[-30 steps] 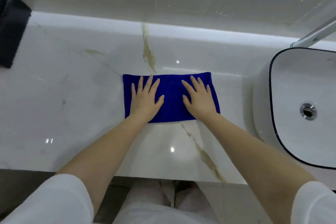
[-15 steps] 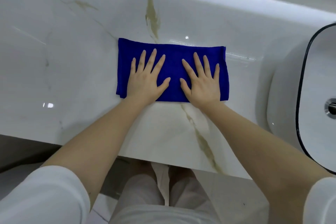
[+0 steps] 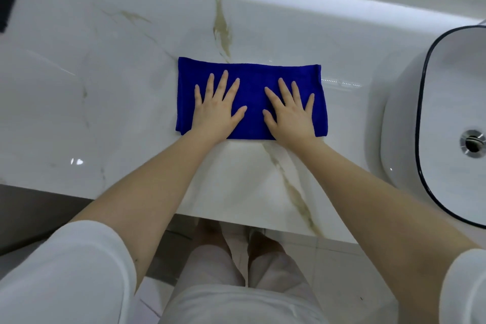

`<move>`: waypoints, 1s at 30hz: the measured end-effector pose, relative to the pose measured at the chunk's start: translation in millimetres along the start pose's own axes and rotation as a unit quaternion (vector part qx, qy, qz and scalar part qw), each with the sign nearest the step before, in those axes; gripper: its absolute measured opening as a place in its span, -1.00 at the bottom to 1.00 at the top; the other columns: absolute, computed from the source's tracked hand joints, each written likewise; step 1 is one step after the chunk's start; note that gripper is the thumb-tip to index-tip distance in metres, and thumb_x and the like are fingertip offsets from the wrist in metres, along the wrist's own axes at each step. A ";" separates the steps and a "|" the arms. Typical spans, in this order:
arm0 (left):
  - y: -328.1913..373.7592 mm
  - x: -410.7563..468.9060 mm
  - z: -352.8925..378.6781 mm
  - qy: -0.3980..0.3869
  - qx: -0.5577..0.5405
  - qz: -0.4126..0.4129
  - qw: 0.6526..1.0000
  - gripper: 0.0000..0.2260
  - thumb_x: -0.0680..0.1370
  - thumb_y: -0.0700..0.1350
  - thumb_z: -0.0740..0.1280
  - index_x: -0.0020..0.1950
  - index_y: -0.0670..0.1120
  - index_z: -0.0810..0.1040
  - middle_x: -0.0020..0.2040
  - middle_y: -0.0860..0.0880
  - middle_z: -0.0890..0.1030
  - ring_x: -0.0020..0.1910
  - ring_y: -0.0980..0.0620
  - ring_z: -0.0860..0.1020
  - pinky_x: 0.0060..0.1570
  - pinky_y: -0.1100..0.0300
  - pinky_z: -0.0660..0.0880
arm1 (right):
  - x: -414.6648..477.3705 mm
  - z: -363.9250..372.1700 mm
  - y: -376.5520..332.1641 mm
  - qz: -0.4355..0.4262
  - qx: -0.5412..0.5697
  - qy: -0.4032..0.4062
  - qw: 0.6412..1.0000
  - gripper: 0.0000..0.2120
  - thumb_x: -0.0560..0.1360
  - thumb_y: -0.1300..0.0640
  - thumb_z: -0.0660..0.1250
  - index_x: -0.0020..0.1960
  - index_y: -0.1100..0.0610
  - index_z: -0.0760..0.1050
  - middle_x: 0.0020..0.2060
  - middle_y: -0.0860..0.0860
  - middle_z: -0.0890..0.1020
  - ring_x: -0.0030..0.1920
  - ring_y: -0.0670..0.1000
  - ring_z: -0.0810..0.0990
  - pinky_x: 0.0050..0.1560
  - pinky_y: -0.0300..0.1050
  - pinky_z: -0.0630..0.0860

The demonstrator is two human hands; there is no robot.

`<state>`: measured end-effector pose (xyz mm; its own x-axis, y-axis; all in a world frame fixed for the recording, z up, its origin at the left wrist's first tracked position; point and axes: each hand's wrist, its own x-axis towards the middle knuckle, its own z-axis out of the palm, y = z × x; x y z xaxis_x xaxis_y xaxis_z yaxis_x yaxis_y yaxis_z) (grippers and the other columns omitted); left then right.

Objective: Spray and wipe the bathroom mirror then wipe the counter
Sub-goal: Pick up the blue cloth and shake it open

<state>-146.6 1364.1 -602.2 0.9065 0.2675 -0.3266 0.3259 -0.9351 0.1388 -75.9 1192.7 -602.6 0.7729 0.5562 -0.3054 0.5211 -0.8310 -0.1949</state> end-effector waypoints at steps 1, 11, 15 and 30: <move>-1.0 -0.7 -4.5 0.004 -0.010 0.003 1.000 -0.44 0.63 0.19 -0.01 0.57 0.03 -0.08 0.58 -0.02 -0.12 0.54 -0.10 -0.15 0.46 -0.15 -0.19 | -7.6 -1.9 -4.2 0.009 0.021 0.009 1.000 -0.51 0.63 -0.05 0.05 0.54 -0.02 0.12 0.56 0.01 0.04 0.56 0.10 -0.08 0.46 0.27 -0.19; -16.5 42.5 -38.6 -0.001 -0.087 0.112 0.990 -0.52 0.64 0.06 0.13 0.52 -0.05 0.16 0.53 -0.04 0.17 0.51 -0.02 0.09 0.48 -0.09 0.00 | -74.5 9.3 -17.3 0.159 0.164 0.143 0.963 -0.69 0.53 0.21 0.26 0.26 0.17 0.53 0.17 0.08 0.58 0.18 0.16 0.49 0.20 0.01 0.36; -5.0 61.6 -39.9 0.004 -0.078 0.172 0.982 -0.52 0.61 0.04 0.21 0.49 -0.08 0.23 0.42 -0.07 0.36 0.38 -0.06 0.32 0.40 -0.03 0.21 | -75.0 16.6 -37.9 0.167 0.165 0.103 0.967 -0.65 0.56 0.05 0.28 0.32 0.10 0.48 0.05 0.07 0.57 0.08 0.12 0.50 0.10 -0.04 0.38; -2.8 66.2 -54.6 -0.049 -0.026 0.198 0.979 -0.74 0.64 0.00 0.16 0.16 -0.19 0.38 0.03 -0.16 0.57 0.02 -0.19 0.50 -0.01 0.03 0.31 | -41.6 13.1 -133.1 0.367 0.401 0.227 0.808 -0.64 0.55 0.33 0.19 0.33 0.12 0.40 0.10 0.09 0.46 -0.11 -0.05 0.41 -0.10 -0.38 0.27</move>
<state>-72.9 1397.0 -573.2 0.9350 -0.1403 -0.3256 -0.0308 -0.9470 0.3197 -182.2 1280.0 -576.2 0.9152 -0.2941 -0.2755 -0.3998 -0.5760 -0.7130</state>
